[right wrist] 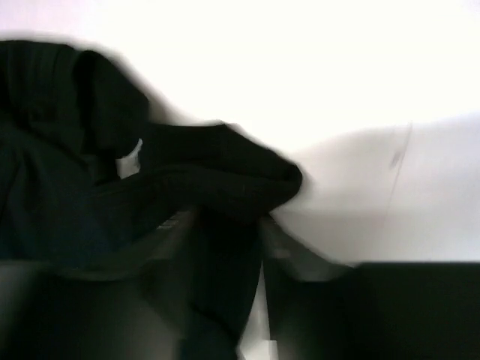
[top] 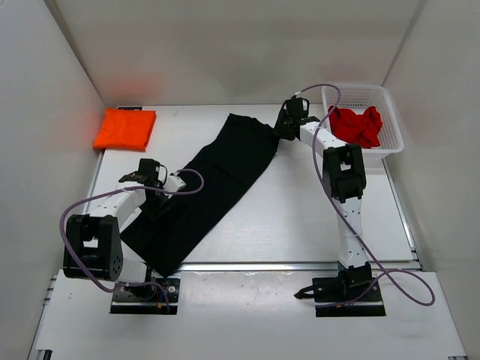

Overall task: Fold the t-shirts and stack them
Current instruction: Rotate the tshirt 90 degrees

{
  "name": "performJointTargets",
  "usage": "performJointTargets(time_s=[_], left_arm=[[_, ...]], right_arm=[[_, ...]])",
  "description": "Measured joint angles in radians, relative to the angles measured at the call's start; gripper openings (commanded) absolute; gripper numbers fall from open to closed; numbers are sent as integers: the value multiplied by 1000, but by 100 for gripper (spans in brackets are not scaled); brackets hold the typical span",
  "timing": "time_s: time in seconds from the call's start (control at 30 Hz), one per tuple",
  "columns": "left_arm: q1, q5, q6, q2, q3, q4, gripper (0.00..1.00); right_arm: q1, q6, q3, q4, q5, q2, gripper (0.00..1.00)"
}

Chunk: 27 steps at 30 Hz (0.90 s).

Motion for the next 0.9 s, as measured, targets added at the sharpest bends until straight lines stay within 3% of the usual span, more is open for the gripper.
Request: performJointTargets(time_s=[0.1,0.3,0.47,0.6,0.73,0.9], left_arm=[[-32,54,0,2,3,-49,69],[-41,90,-22,-17,4,-99,69],[-11,89,-98,-76,43,-80,71],[28,23,-232,-167,66,12,73],[53,-114,-352,-255,67,104,78],[74,-214,-450,-381,63,136,84]], right_arm=[[-21,-41,73,2,6,21,57],[-47,-126,98,-1,28,-57,70],[0,-188,-82,-7,67,-296,86],[130,-239,-343,-6,145,-586,100],[327,-249,-610,-47,215,-841,99],[554,-206,-773,-181,285,-934,99]])
